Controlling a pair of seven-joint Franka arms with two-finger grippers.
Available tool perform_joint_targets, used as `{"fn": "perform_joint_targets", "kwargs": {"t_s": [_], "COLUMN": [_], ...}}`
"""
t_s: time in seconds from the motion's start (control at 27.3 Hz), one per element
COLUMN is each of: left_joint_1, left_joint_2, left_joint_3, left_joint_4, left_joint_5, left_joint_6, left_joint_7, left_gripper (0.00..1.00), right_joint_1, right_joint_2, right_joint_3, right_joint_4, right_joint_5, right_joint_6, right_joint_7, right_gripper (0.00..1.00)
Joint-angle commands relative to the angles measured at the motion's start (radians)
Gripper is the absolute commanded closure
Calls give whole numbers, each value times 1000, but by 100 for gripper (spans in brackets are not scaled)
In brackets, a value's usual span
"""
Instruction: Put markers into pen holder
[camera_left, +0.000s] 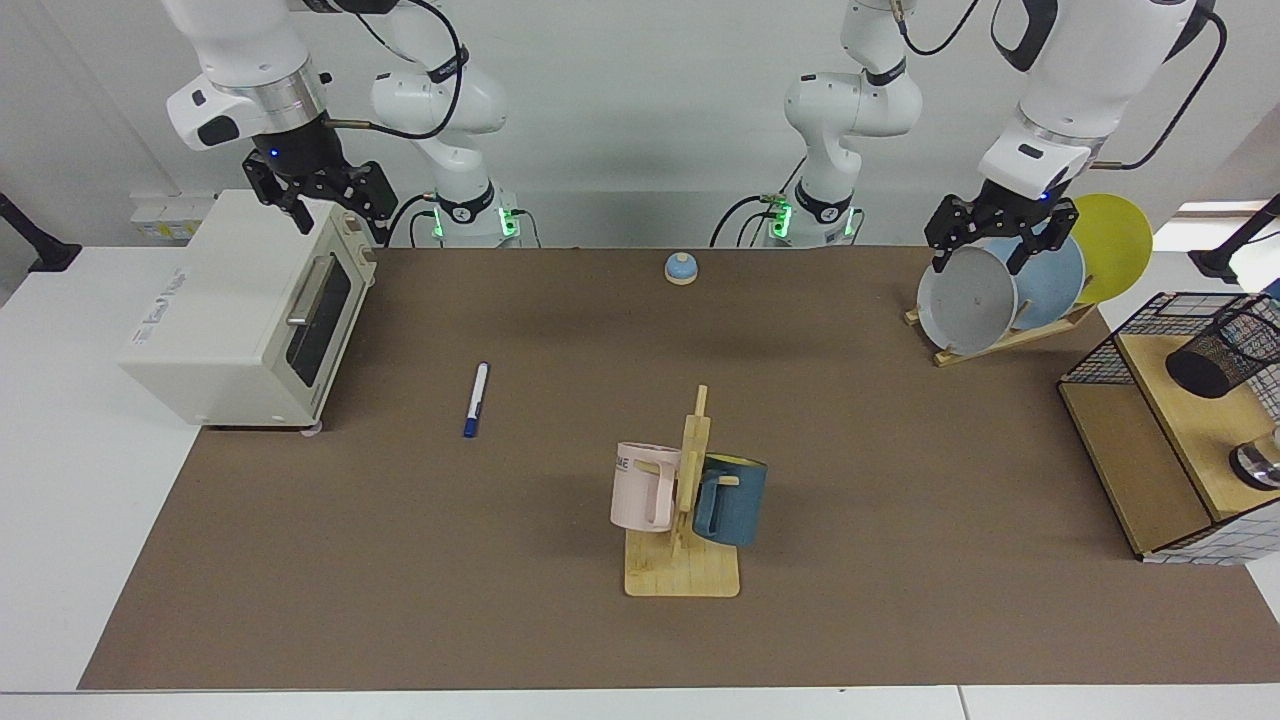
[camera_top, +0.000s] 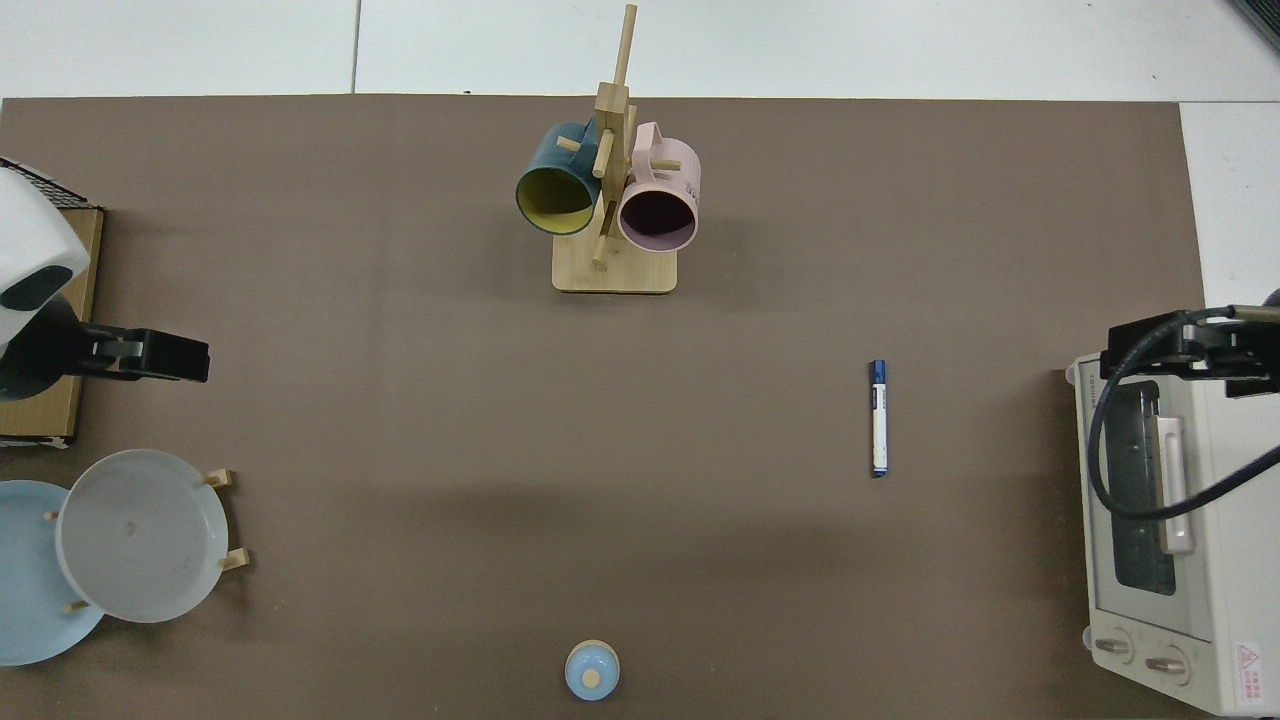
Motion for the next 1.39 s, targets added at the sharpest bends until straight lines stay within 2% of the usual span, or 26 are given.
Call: {"fn": "perform_joint_targets", "kwargs": {"t_s": [0.0,0.66,0.81,1.1,1.36], "left_joint_1": [-10,-10,-10,-10,-10], "left_joint_2": [-9,-9,-9,-9,-9], "left_joint_3": [7,7,7,7,7], "left_joint_4": [3,2,2,2,2], "left_joint_5": [20,20,20,20,20], "left_joint_6": [-17,-17,-17,-17,-17], "left_joint_7": [0,0,0,0,0], "left_gripper": [0,0,0,0,0], "right_joint_1": [3,3,3,25,53], "right_joint_2": [-27,-45,-45,-44,-3], "right_joint_3": [2,8,8,8,8], "right_joint_4": [-34,-94,-133,-288,-411], "right_joint_5": [-25,-15,-14,-6,-3], "right_joint_6": [3,46,55,202,398], "right_joint_7": [-12,-23,-25,-12,-8], "right_gripper": [0,0,0,0,0]}}
